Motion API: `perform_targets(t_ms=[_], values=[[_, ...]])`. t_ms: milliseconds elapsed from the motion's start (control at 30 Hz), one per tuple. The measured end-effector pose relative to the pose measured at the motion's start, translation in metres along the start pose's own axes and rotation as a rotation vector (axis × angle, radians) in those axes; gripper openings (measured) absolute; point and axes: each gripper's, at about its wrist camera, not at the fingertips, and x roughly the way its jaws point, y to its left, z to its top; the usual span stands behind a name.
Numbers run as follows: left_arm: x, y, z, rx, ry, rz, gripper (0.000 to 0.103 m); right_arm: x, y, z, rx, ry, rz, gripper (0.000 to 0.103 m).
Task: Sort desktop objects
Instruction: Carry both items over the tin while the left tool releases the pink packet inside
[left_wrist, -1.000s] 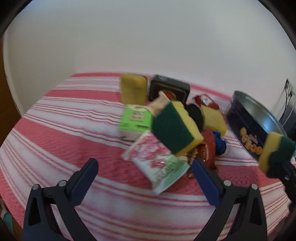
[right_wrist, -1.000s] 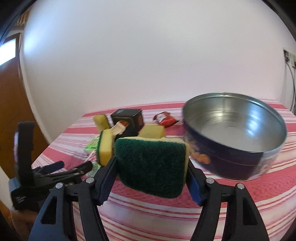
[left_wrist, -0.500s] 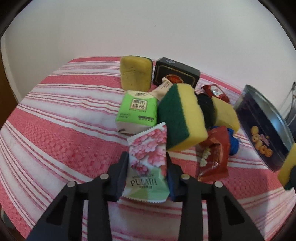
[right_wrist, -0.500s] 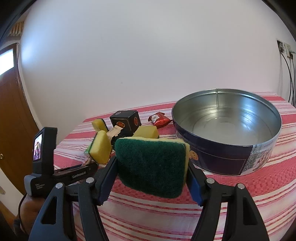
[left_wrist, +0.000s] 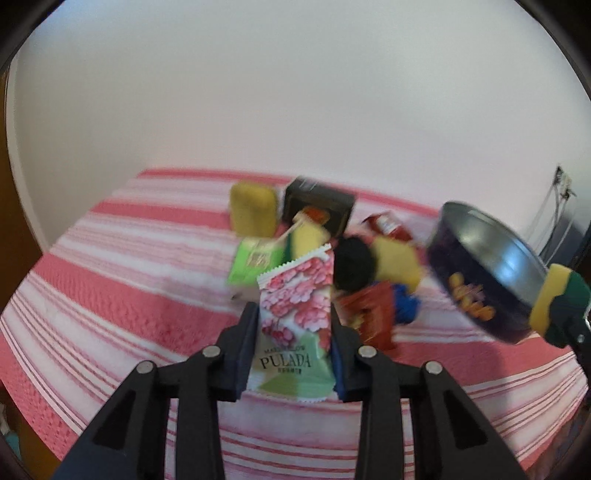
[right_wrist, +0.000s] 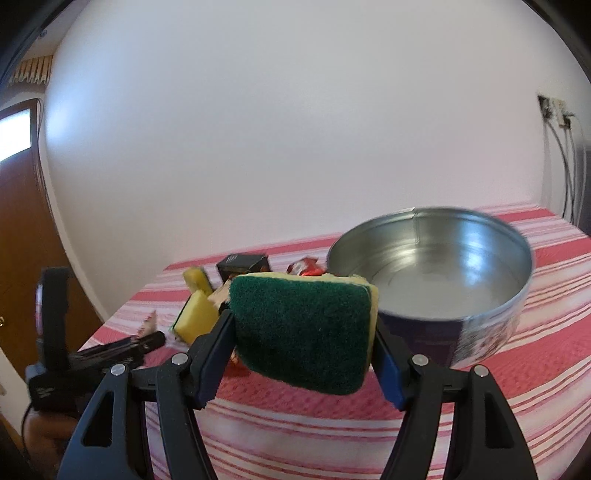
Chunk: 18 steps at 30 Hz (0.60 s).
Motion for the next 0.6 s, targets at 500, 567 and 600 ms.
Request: perform_targets(t_ms=[500,567,600], values=[[-0.004,-0.113,0.035,0.133,-0.091,-0.185,0.034,-0.06,-0.087,0.058,-0.023,-0.182,-0.304,0.071],[0.001,-0.132,0.04,0.156,-0.094,-0.202,0.034,-0.058,-0.097,0.069,-0.038,-0.198,-0.347,0.071],[0.004,-0.141,0.043,0.164,-0.093,-0.212,0.034,-0.055,-0.101,0.073,-0.041,-0.203,-0.364,0.071]])
